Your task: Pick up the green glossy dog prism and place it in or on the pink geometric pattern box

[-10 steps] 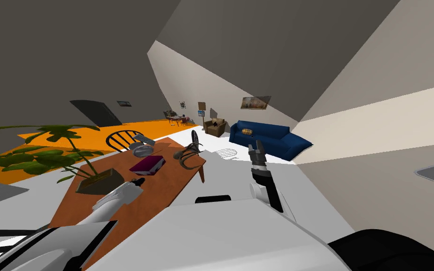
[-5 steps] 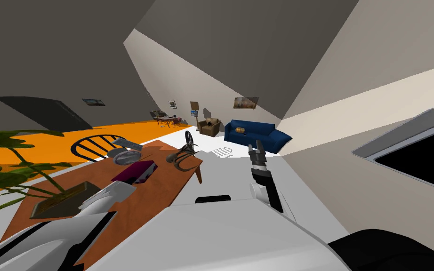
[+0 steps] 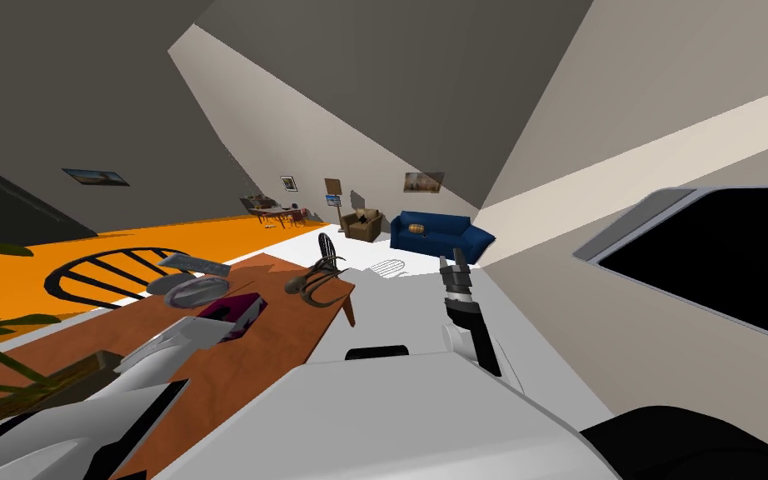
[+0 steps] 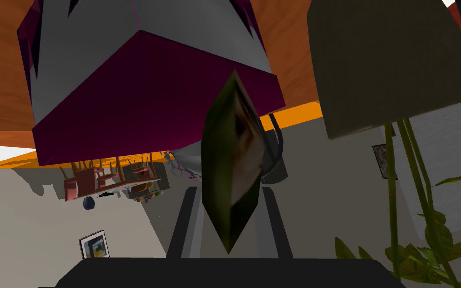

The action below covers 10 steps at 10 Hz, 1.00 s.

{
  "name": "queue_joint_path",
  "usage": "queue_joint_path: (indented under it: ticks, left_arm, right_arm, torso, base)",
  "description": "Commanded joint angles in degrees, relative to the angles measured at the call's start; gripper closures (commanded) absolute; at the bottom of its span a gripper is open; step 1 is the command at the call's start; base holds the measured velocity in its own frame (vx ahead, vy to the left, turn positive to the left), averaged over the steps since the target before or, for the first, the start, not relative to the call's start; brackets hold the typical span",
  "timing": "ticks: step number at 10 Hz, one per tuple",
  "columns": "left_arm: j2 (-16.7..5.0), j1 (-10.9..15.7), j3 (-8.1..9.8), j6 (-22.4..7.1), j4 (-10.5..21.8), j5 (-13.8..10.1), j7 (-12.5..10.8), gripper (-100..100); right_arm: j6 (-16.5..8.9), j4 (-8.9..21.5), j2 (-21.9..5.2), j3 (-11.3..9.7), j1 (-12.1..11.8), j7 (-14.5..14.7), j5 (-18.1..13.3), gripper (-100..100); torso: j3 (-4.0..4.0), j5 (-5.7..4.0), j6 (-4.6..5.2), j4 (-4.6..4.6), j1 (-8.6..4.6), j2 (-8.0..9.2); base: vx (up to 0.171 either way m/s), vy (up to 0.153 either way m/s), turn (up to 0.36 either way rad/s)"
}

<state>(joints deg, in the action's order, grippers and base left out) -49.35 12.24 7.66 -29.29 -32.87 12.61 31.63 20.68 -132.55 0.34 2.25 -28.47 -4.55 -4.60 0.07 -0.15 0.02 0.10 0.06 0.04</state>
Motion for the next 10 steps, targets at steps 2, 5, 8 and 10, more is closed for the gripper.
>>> queue_joint_path:
  ticks: [2, 5, 8, 10]
  left_arm:
    - [-0.69, 4.68, -0.38, 3.84, 4.85, 1.36, -0.75, 100]
    - [-1.34, 5.41, 0.34, 3.55, 10.53, 0.34, -0.25, 100]
    - [-1.34, 5.41, 0.34, 3.55, 10.53, 0.34, -0.25, 100]
    - [-2.0, 6.17, 1.07, 3.28, 11.33, -0.72, 0.26, 100]
  right_arm:
    - [0.0, 0.0, 0.0, 0.0, -0.01, 0.0, 0.0, 0]
    - [0.0, 0.0, 0.01, -0.01, -0.01, 0.0, 0.0, 0]
    - [0.0, 0.0, 0.01, 0.0, -0.01, 0.0, 0.0, 0]
    - [0.0, 0.0, 0.0, -0.01, 0.0, 0.0, 0.0, 0]
  torso:
    - [-0.01, 0.0, -0.08, -0.01, -0.11, -0.01]
    - [-0.02, 0.06, -0.14, -0.04, -0.26, -0.02]
    - [0.04, 0.02, -0.13, 0.02, -0.18, 0.06]
    - [0.06, 0.01, -0.09, 0.04, -0.19, 0.07]
  base:
    - [-0.009, 0.018, 0.036]
    - [0.002, 0.0, -0.039]
    - [-0.01, 0.018, -0.022]
    - [-0.014, 0.024, -0.083]
